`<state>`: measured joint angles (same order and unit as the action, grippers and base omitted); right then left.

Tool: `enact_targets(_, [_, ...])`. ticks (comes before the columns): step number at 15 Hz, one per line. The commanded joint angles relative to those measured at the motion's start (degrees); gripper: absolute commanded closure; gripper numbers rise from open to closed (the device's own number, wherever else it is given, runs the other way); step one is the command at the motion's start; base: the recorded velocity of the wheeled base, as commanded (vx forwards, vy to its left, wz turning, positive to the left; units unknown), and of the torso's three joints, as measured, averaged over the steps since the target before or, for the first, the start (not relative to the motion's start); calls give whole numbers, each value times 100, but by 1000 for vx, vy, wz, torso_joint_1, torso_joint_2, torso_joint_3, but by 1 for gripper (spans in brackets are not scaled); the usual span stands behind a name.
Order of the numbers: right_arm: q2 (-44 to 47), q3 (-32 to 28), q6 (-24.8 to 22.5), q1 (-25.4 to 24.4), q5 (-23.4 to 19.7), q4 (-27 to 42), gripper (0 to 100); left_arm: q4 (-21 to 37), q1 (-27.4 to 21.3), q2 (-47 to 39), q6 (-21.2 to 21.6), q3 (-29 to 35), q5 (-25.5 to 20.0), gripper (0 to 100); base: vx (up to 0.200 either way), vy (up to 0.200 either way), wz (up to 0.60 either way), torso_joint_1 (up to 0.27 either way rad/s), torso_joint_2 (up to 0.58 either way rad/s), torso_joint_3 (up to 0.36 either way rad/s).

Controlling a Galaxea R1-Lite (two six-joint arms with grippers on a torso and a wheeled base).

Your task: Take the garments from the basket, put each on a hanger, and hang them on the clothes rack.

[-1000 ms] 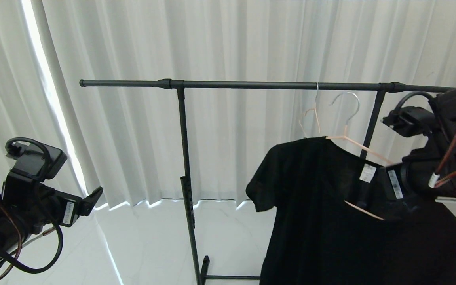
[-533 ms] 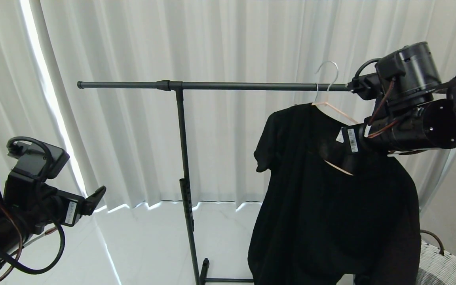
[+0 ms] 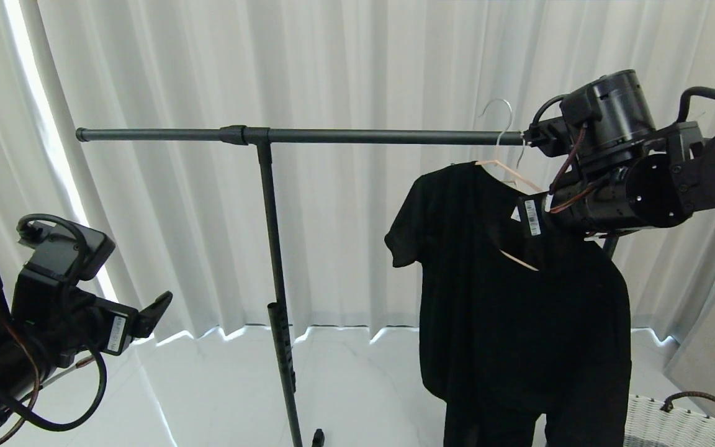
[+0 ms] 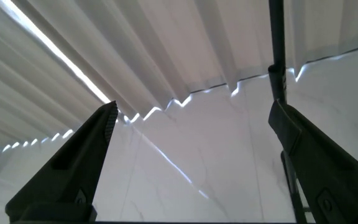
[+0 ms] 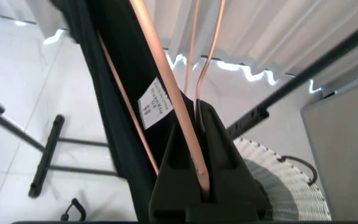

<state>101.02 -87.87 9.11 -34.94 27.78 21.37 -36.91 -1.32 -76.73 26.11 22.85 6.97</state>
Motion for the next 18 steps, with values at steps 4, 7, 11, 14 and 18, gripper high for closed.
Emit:
enact_targets(4, [75,-134,-5,-4,-1,-1,100,0,-9,35,-1,1,-3,0,0,0,0,0,0,0])
enact_targets(7, [576,-749,-14,233,-1,25,100,0,-27,35,-1,1,-3,0,0,0,0,0,0,0])
enact_targets(11, [1165,-1426,-58,602,-1,227,100,0,-79,105,-1,1,-3,0,0,0,0,0,0,0])
enact_targets(14, [1306,-1452,-76,637,-1,342,100,0,-79,105,-1,1,-3,0,0,0,0,0,0,0])
enact_targets(18, [1306,-1452,-76,629,-1,342,100,0,-79,123,-124,1,-3,0,0,0,0,0,0,0])
